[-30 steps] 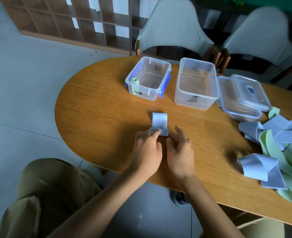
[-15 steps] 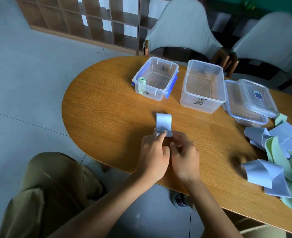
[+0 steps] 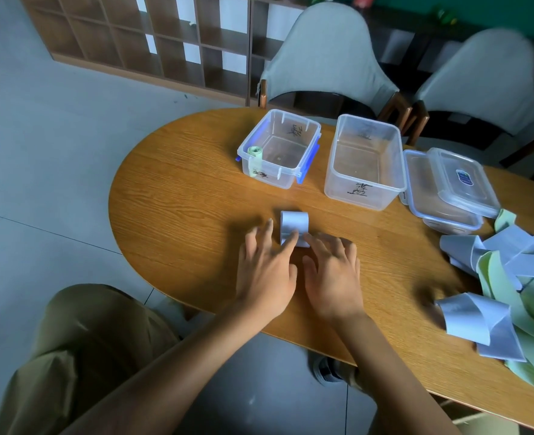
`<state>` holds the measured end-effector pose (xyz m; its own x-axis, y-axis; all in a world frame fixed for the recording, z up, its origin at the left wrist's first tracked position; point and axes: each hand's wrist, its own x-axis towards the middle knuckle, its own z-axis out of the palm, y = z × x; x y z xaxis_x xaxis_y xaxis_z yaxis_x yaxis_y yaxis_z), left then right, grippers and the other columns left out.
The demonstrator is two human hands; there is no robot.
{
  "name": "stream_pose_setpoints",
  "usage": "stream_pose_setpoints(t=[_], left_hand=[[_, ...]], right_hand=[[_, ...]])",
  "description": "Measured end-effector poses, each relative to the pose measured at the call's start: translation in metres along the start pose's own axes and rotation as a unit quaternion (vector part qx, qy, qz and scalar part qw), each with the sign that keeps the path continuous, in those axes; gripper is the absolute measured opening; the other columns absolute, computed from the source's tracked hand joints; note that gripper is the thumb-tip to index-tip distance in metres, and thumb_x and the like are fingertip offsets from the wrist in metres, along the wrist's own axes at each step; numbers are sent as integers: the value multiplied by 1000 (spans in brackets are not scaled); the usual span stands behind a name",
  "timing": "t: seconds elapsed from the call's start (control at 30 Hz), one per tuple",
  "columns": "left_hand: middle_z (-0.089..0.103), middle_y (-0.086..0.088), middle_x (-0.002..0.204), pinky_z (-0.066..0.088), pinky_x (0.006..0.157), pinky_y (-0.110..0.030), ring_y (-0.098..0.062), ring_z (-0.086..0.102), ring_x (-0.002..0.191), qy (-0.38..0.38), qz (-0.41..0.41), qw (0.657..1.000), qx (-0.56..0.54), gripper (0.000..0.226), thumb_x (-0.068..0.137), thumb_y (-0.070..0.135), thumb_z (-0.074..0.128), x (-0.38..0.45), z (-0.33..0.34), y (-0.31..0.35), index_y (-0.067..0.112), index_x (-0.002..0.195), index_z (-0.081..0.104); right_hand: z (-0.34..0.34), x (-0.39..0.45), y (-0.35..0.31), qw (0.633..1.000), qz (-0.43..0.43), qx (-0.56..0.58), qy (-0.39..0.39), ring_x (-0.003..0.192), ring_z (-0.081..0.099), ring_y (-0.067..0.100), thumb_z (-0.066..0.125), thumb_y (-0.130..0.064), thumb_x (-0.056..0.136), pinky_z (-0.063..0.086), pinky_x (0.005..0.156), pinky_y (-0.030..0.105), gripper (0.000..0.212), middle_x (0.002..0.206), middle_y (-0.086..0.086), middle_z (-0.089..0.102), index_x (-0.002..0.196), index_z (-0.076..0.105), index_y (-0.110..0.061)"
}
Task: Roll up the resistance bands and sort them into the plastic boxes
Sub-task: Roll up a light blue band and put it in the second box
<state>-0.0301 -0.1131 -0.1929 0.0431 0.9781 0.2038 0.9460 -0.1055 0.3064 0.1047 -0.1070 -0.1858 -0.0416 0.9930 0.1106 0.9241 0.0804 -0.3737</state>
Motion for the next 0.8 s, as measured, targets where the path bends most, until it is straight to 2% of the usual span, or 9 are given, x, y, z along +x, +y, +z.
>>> stream_pose_setpoints(t=[0.13,0.33,0.57,0.7,0.8], left_hand=[[34,-15,158,40,107,-51,-38,31,139,-9,8,1000,21,65,88,28,58,6,2,-7,37,150,40],[43,-14,152,43,106,-49,-36,36,135,10,29,999,23,57,87,25,57,6,0,-13,32,143,51],[38,-15,155,40,110,-48,-38,32,136,0,14,999,30,63,91,27,57,14,1,-12,34,151,39],[26,-12,162,34,113,-46,-37,23,141,-28,6,999,43,66,95,29,52,24,-1,-11,39,155,26],[25,-11,162,32,112,-46,-36,22,142,-40,6,999,32,65,96,28,51,32,-3,-14,39,155,27]], right_hand=[[-2,9,-5,999,1,-33,-5,136,26,29,47,-28,100,32,108,43,49,153,2,40,148,42,-36],[2,22,-5,998,-1,-55,-14,138,23,30,47,-29,100,30,109,43,53,154,5,37,151,36,-37],[1,31,-5,999,-11,-32,-27,138,23,31,50,-30,100,32,111,45,59,157,5,31,155,28,-34],[5,20,-3,999,-33,21,30,132,34,31,54,-17,97,37,112,46,57,148,8,45,151,41,-27],[9,16,-1,998,-45,17,41,128,39,33,55,-13,95,40,109,48,55,145,9,48,147,48,-26]])
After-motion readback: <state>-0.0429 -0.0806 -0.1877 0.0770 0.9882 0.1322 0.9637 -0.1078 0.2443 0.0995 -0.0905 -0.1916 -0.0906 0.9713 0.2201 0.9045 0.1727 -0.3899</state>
